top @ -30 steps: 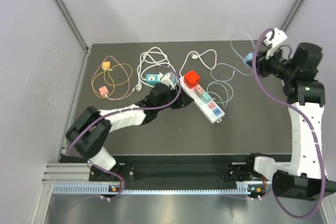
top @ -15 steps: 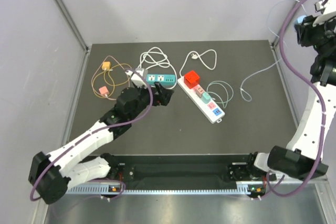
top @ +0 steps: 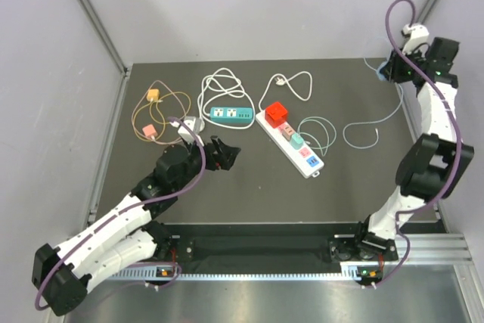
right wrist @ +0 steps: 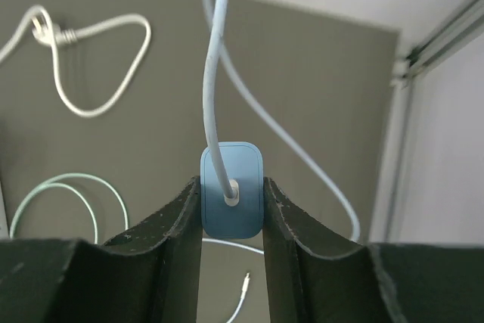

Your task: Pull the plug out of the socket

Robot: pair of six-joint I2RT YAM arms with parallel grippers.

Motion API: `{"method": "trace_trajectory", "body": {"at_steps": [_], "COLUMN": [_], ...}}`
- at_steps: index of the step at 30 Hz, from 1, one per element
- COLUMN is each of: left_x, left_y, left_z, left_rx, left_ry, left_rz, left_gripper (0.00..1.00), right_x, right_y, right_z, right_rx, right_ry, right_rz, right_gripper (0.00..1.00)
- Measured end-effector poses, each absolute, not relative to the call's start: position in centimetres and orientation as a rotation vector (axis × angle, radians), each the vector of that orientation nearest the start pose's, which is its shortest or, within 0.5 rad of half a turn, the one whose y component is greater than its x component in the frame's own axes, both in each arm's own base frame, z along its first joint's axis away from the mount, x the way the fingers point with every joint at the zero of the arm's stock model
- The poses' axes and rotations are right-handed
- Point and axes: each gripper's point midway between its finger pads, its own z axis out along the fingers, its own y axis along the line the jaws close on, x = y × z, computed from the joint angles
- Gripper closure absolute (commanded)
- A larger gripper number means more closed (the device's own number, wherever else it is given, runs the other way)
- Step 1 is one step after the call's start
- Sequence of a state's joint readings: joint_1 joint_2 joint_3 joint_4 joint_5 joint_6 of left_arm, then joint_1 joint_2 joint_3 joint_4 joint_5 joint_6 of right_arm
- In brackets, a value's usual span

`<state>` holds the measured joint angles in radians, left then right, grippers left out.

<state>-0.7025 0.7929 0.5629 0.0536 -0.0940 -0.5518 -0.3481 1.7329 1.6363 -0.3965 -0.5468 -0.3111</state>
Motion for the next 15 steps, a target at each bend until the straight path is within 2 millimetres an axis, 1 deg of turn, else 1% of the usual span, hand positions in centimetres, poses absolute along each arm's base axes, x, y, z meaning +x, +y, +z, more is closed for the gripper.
{"method": "trace_trajectory", "body": {"at_steps": [2,4,5,7,9,11,12,13,14,15], "left_x": [24.3,24.0,23.8,23.5,23.2,22.9,22.7,22.6,22.4,22.2], "left_y": [-21.6,-21.7,-21.7,-21.9,-21.8,-21.8,-21.8,-21.8,-21.7,-21.7], "left_z": [21.5,20.7,20.3,19.6,19.2,18.9,19.0,19.0,19.1,19.3], "left_rx": [0.063,0.063,0.062,0.060,0.057,0.052,0.049,0.048,0.045,0.039], "left_ry": [1.845,1.867,1.877,1.896,1.908,1.914,1.913,1.913,1.908,1.904], "left_rz": [-0.835,-0.850,-0.853,-0.869,-0.880,-0.895,-0.903,-0.911,-0.918,-0.928], "left_gripper": [0.07,0.07,0.08,0.08,0.08,0.08,0.08,0.08,0.08,0.08], "right_x": [50.3,50.7,50.8,50.8,50.7,50.6,50.7,50.9,51.3,51.9], "right_y": [-9.2,-9.0,-8.8,-8.5,-8.3,-8.3,-8.4,-8.4,-8.4,-8.7], "right_z": [22.9,19.1,16.9,13.1,10.2,7.9,7.0,6.2,6.2,6.3], "right_rx": [-0.293,-0.288,-0.281,-0.266,-0.242,-0.211,-0.196,-0.182,-0.174,-0.170], "right_ry": [2.042,2.120,2.168,2.246,2.309,2.364,2.384,2.402,2.398,2.394], "right_rz": [0.181,0.226,0.256,0.305,0.346,0.377,0.387,0.398,0.414,0.404], "right_gripper": [1.00,1.00,1.00,1.00,1.00,0.97,0.92,0.90,0.86,0.75]}}
